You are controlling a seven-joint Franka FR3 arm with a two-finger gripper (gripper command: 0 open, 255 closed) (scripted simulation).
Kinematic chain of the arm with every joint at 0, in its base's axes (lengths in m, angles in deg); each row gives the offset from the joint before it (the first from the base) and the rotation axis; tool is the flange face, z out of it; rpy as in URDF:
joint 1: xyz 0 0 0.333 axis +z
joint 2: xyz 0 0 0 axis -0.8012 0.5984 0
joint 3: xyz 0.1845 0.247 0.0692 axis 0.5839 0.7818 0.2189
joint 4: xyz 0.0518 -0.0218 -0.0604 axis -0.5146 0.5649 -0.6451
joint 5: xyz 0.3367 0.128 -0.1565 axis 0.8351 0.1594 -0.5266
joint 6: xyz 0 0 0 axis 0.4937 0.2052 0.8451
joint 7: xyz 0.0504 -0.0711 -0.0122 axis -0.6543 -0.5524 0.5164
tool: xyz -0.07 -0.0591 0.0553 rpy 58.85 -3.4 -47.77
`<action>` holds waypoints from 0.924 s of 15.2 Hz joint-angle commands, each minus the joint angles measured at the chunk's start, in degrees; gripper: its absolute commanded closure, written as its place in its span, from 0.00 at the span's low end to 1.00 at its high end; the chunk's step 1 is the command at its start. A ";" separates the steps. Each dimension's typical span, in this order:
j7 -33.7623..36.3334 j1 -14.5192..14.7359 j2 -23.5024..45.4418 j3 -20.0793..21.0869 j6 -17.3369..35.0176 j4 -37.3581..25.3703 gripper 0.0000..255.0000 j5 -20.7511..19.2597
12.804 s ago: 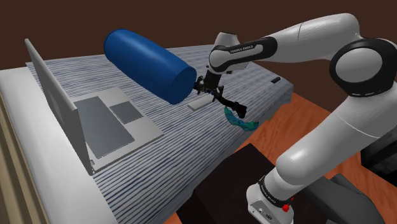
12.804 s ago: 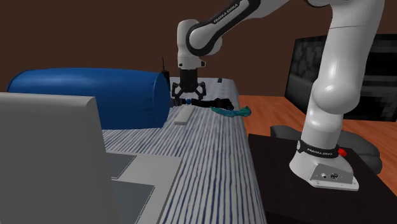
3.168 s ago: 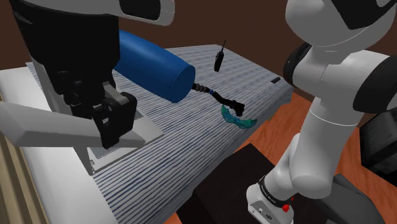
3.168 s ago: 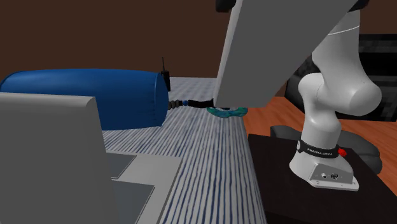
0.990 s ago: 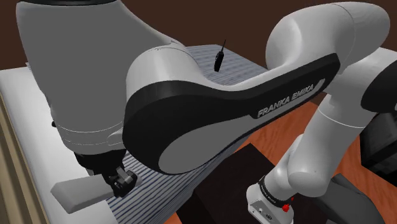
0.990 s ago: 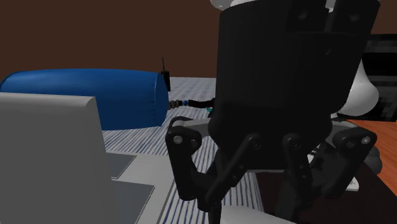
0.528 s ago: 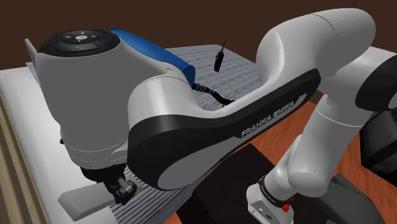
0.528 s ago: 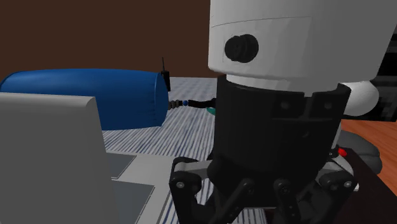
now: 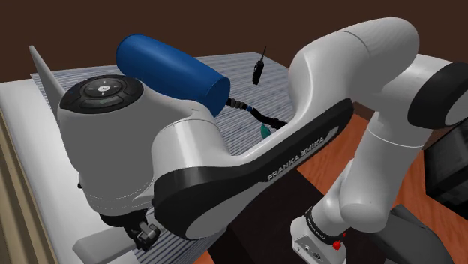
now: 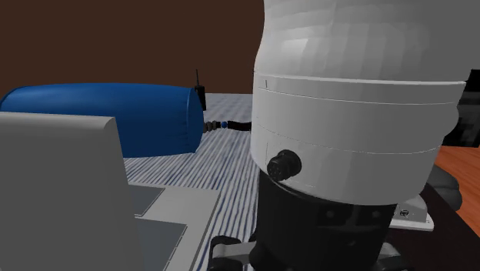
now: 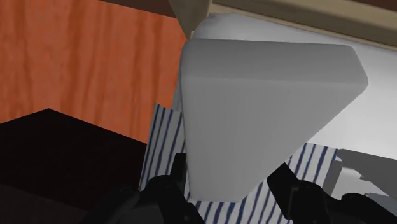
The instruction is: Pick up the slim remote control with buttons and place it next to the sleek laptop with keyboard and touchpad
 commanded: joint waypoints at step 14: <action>3.50 2.16 5.18 -2.74 7.25 4.24 1.00 -5.34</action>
